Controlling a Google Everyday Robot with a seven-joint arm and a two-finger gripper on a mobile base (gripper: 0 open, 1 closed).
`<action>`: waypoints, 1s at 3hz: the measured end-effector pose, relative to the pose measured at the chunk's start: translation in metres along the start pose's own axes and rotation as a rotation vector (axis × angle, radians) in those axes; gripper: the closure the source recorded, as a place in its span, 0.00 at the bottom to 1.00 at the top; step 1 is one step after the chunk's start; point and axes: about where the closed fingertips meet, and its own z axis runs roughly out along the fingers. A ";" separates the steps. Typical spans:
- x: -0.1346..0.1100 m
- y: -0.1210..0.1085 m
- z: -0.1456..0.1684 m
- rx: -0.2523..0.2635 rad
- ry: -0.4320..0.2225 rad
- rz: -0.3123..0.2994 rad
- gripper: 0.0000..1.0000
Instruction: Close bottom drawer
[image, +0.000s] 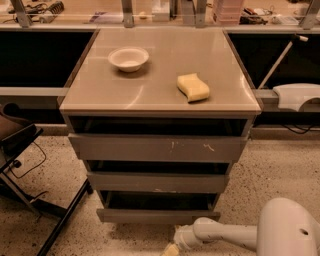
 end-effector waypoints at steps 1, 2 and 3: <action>0.000 0.000 0.000 0.000 0.000 0.000 0.00; -0.005 -0.003 0.007 -0.018 -0.008 -0.001 0.00; -0.041 -0.009 0.036 -0.078 -0.017 -0.008 0.00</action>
Offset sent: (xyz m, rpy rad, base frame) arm 0.0183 0.0111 -0.0055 0.0369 0.0110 0.0166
